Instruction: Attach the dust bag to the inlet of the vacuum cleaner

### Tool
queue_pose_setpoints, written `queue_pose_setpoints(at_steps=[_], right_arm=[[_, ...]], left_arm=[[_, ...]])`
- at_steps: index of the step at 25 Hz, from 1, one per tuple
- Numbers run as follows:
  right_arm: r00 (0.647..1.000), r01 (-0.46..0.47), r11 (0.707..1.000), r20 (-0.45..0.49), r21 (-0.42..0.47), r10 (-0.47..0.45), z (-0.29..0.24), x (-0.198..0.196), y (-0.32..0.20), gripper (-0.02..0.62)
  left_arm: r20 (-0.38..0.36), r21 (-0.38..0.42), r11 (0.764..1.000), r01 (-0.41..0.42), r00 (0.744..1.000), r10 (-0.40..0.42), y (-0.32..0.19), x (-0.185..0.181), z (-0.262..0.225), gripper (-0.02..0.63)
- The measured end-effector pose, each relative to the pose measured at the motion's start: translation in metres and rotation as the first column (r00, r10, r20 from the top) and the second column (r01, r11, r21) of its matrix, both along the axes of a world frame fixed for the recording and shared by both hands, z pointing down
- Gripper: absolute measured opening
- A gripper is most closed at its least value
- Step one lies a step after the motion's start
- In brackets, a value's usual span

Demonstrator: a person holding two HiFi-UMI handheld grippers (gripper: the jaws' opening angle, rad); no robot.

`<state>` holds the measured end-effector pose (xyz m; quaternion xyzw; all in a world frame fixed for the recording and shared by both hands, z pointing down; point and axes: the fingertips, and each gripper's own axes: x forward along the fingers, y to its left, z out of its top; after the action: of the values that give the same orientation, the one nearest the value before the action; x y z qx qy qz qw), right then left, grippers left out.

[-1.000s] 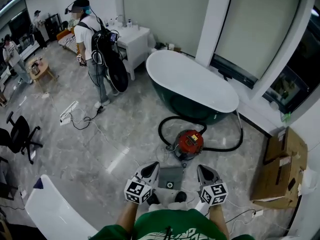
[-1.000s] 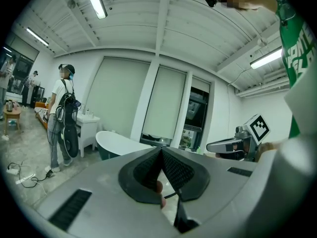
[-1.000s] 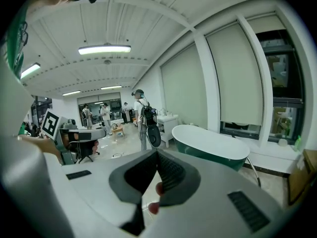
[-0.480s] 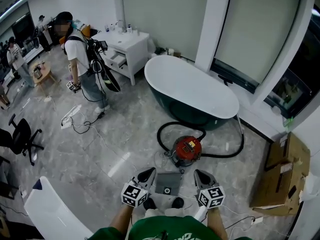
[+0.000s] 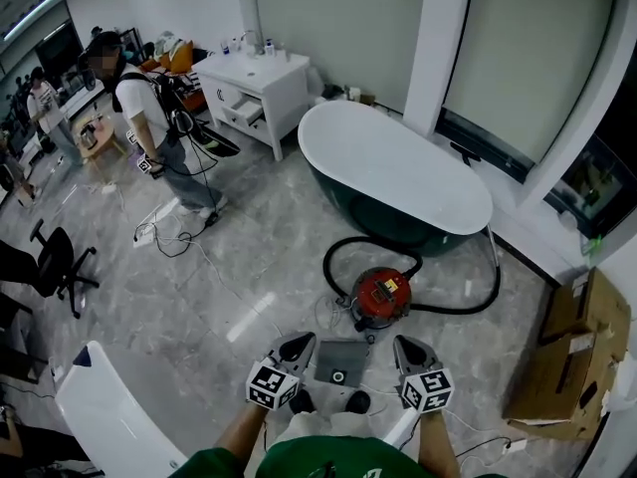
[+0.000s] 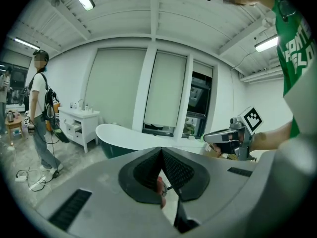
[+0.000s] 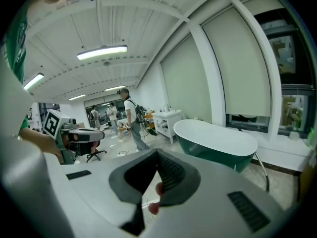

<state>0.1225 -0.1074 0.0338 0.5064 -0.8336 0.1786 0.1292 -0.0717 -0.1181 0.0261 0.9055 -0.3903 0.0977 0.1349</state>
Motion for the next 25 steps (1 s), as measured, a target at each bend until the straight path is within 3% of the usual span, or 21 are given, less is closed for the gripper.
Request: queue_pose_setpoints(at_steps=[15, 25], right_arm=[[1.000, 0.020, 0.998, 0.017, -0.061, -0.019, 0.063, 0.014, -0.040, 0.006], [1.000, 0.012, 0.997, 0.003, -0.078, -0.012, 0.137, 0.016, -0.066, 0.006]], left_arm=[[0.034, -0.082, 0.996, -0.033, 0.999, 0.036, -0.029, 0.021, 0.061, -0.005], [0.046, -0.089, 0.992, -0.087, 0.995, 0.091, -0.060, 0.020, 0.140, -0.005]])
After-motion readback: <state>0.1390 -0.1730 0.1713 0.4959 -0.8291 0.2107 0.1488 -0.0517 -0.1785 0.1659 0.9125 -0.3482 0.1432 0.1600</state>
